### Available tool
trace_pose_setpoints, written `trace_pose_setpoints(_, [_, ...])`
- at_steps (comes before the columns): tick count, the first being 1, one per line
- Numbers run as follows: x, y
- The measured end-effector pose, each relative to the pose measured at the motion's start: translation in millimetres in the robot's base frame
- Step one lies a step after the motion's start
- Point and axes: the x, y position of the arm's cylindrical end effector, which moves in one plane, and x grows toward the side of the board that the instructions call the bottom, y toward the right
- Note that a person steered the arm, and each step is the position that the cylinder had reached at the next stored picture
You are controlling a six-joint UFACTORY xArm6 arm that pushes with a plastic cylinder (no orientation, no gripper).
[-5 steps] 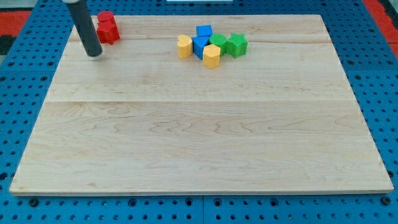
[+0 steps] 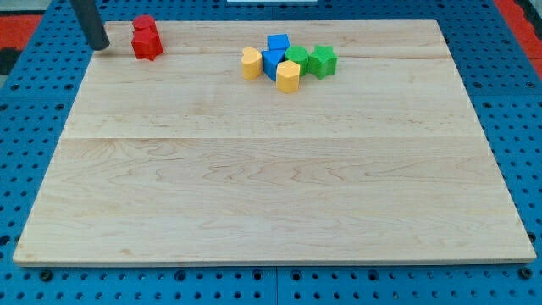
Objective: Slide the red star towards the yellow heart
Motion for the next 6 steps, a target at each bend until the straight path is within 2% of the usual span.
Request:
trace_pose_setpoints(1, [-2.4,8.7])
trace_pose_setpoints(2, [-1.8,68.7])
trace_pose_setpoints(4, [14.8,125.7])
trace_pose_setpoints(6, [-15.7,177.3])
